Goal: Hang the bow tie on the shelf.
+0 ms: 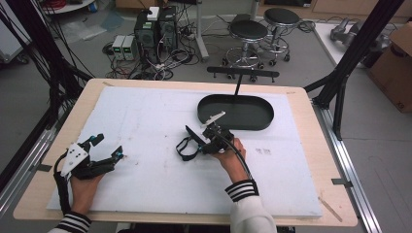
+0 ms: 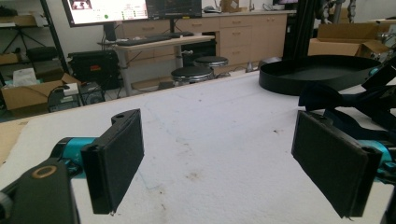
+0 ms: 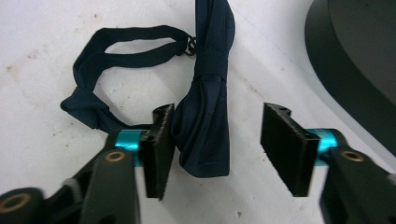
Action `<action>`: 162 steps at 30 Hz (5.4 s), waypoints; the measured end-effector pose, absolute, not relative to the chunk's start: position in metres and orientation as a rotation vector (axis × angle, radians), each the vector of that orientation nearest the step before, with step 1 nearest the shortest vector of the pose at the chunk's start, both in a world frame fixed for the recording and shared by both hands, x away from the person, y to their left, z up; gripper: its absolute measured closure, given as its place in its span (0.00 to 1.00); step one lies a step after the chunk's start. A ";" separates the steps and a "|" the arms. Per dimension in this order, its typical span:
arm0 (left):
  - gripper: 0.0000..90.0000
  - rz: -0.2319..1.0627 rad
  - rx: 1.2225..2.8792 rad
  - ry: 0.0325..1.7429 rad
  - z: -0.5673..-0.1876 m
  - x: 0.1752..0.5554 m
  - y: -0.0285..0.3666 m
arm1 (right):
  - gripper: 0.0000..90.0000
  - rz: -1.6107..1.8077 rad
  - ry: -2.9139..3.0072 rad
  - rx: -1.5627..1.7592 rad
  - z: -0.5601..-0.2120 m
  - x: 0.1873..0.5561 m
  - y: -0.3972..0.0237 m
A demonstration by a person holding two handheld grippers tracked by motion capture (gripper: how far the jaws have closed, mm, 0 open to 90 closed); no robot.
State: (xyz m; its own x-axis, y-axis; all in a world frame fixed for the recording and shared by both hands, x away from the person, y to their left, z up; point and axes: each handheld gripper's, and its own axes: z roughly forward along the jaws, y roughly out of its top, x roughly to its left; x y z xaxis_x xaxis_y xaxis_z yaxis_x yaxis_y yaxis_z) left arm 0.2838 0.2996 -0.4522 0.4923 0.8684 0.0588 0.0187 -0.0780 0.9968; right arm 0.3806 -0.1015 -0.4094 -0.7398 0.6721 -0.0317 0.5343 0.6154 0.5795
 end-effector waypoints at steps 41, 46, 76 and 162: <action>0.19 0.852 1.489 0.811 -0.452 0.284 0.299 | 0.90 0.979 2.389 0.968 -0.386 0.373 -0.113; 0.19 0.853 1.491 0.809 -0.452 0.284 0.299 | 0.89 1.049 2.342 0.985 -0.379 0.372 -0.123; 0.19 0.856 1.491 0.808 -0.452 0.284 0.299 | 0.89 1.299 2.005 1.086 -0.339 0.371 -0.175; 0.19 0.872 1.508 0.783 -0.452 0.282 0.297 | 0.90 1.099 1.731 1.361 -0.343 0.459 -0.195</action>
